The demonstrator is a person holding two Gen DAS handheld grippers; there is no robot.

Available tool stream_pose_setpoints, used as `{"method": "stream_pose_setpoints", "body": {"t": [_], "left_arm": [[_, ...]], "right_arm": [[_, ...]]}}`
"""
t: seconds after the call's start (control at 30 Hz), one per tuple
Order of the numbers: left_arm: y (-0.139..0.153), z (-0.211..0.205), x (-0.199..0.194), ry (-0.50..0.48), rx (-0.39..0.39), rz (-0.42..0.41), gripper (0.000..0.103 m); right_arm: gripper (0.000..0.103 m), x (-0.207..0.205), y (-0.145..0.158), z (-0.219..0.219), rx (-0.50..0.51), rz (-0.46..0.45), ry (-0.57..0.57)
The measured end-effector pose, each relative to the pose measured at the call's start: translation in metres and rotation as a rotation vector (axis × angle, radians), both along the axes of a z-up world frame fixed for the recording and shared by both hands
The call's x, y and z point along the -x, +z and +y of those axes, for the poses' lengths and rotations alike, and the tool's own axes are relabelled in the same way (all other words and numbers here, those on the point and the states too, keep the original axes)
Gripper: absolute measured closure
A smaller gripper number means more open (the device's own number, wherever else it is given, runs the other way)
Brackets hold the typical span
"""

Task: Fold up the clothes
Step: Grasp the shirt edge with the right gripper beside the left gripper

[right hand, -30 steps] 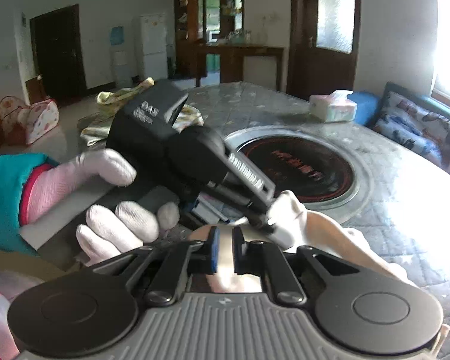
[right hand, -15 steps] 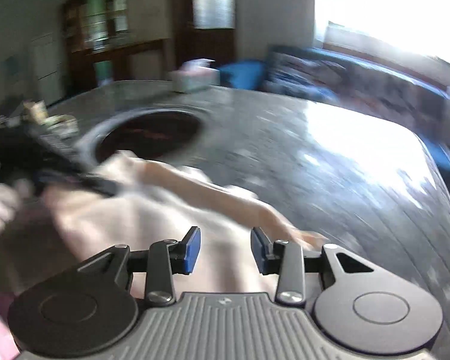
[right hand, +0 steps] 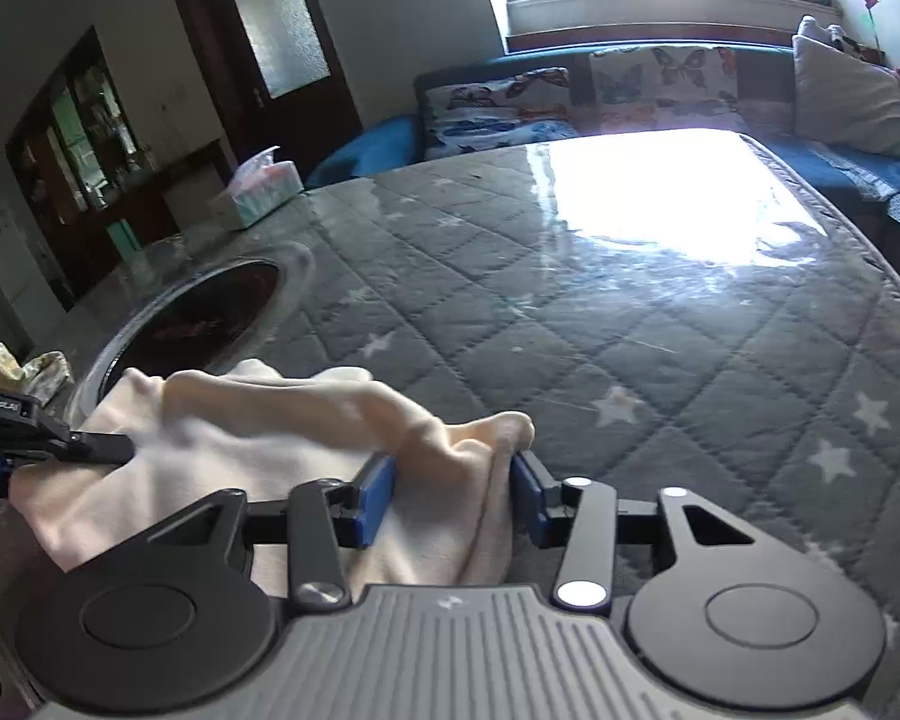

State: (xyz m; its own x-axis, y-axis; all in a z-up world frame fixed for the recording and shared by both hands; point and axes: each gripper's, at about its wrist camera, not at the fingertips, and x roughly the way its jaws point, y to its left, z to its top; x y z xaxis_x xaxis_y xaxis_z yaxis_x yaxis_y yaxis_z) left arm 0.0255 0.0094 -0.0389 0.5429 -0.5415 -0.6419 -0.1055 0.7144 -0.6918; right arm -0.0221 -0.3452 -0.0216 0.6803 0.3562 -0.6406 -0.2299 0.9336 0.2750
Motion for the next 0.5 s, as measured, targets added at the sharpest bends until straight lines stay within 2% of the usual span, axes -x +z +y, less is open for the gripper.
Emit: {"method": "stream_pose_setpoints", "body": {"t": [0.03, 0.13, 0.27, 0.5], "left_arm": [[0.002, -0.002, 0.000, -0.004, -0.009, -0.008, 0.088], [0.012, -0.009, -0.002, -0.016, -0.035, -0.037, 0.088], [0.027, -0.019, -0.003, -0.046, -0.054, -0.085, 0.089], [0.047, -0.052, -0.020, -0.114, -0.067, -0.132, 0.089]], "right_arm": [[0.081, 0.001, 0.001, 0.002, -0.009, -0.001, 0.003], [0.088, 0.007, 0.003, 0.003, -0.024, -0.018, -0.009], [0.090, 0.019, 0.014, -0.002, -0.056, -0.061, -0.047], [0.091, 0.033, 0.042, -0.019, -0.031, -0.134, -0.099]]}}
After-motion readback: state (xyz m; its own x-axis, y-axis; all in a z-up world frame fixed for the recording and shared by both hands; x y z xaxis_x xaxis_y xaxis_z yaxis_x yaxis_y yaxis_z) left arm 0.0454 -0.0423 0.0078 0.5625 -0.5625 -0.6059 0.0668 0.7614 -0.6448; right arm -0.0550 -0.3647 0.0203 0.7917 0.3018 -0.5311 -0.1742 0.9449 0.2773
